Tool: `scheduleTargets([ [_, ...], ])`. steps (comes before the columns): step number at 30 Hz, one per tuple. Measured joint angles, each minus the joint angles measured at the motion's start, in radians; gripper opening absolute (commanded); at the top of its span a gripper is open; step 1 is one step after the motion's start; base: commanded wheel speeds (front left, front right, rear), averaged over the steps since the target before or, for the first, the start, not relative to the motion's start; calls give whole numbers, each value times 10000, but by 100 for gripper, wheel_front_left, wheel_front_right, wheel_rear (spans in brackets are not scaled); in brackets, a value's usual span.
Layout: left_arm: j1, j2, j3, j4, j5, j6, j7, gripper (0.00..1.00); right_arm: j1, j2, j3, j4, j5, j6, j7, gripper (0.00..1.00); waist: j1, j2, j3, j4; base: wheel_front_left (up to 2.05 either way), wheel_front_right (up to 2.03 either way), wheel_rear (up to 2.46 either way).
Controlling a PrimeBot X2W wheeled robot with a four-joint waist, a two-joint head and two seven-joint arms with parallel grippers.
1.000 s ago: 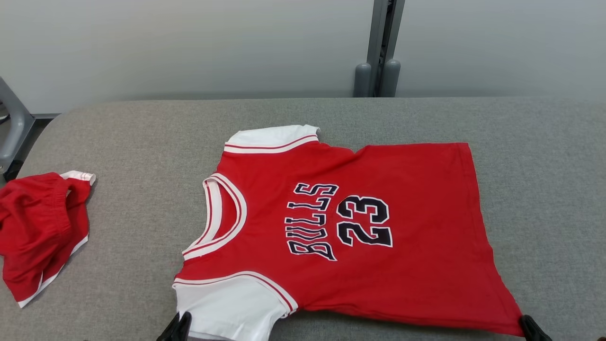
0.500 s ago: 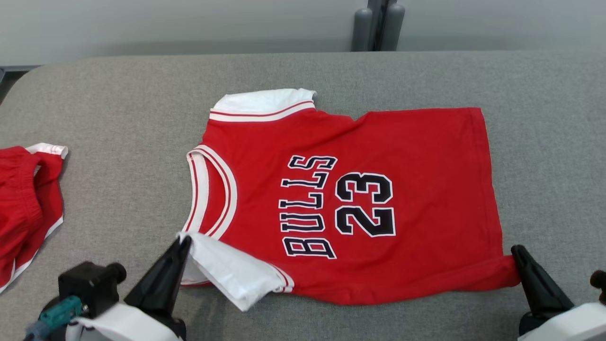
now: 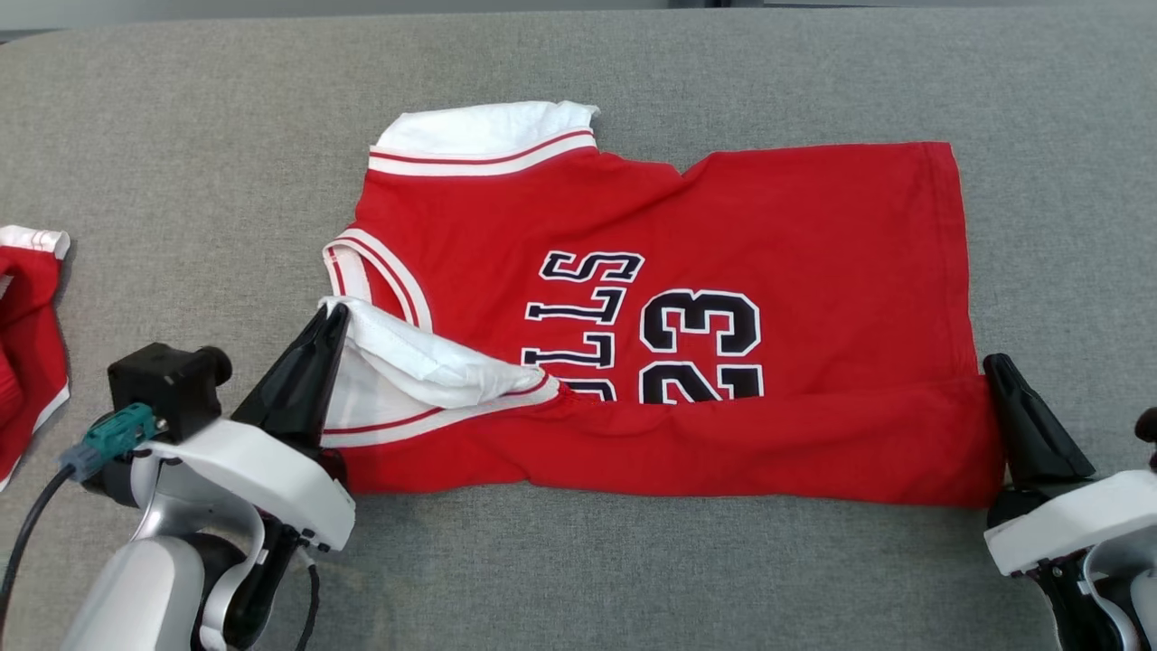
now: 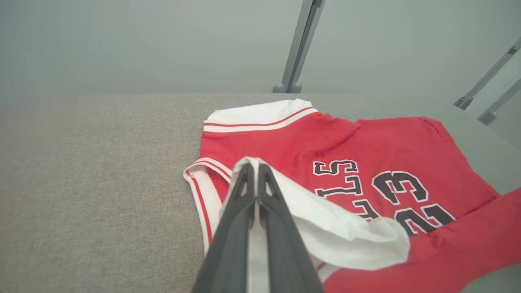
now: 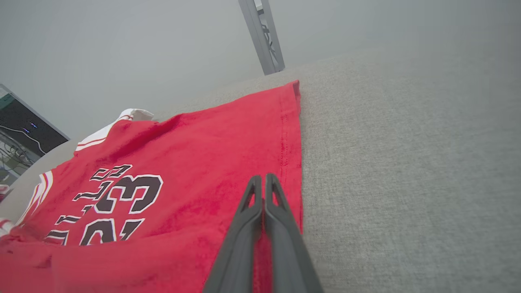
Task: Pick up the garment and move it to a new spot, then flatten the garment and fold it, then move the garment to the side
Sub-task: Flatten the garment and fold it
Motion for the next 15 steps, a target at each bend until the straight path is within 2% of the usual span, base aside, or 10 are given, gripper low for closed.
scheduleTargets([
  [3, -269, -180, -75, 999, -81, -180, -336, 0, -246, -65, 322, 422, 102, -6, -115, 0, 0, 0, 91, -1, 0, 0, 0],
  [4, -340, -267, -88, 1277, -134, -253, -516, 4, -297, -104, 539, 477, 157, -6, -138, 0, 0, 0, 109, -4, 0, 0, 0],
  [5, -375, -318, -125, 1547, -150, -297, -608, 51, -327, -130, 723, 556, 201, -6, -165, 3, 0, 0, 108, -11, 0, 0, 0],
  [6, -383, -393, -132, 1787, -153, -320, -805, 100, -332, -150, 884, 591, 265, -6, -226, 49, 0, 0, 97, -23, 0, 0, 0],
  [7, -384, -523, -111, 1967, -221, -337, -1037, 100, -333, -242, 1037, 631, 199, -6, -378, 100, 0, 0, 79, -35, 0, 0, 0],
  [9, -370, -744, -6, 2228, -209, -244, -1668, 100, -328, -412, 1164, 784, -88, 0, -650, 100, 0, 0, 2, -58, 0, 0, 0],
  [13, -33, -1195, 322, 2468, -117, 109, -3104, 100, -260, -247, 961, 872, -454, 0, -1440, 100, 0, 0, -214, -108, 0, 0, 0],
  [15, 98, -1277, 382, 2489, -69, 184, -3496, 100, -245, -192, 853, 853, -665, 0, -1563, 100, 0, 0, -280, -128, 0, 0, 0],
])
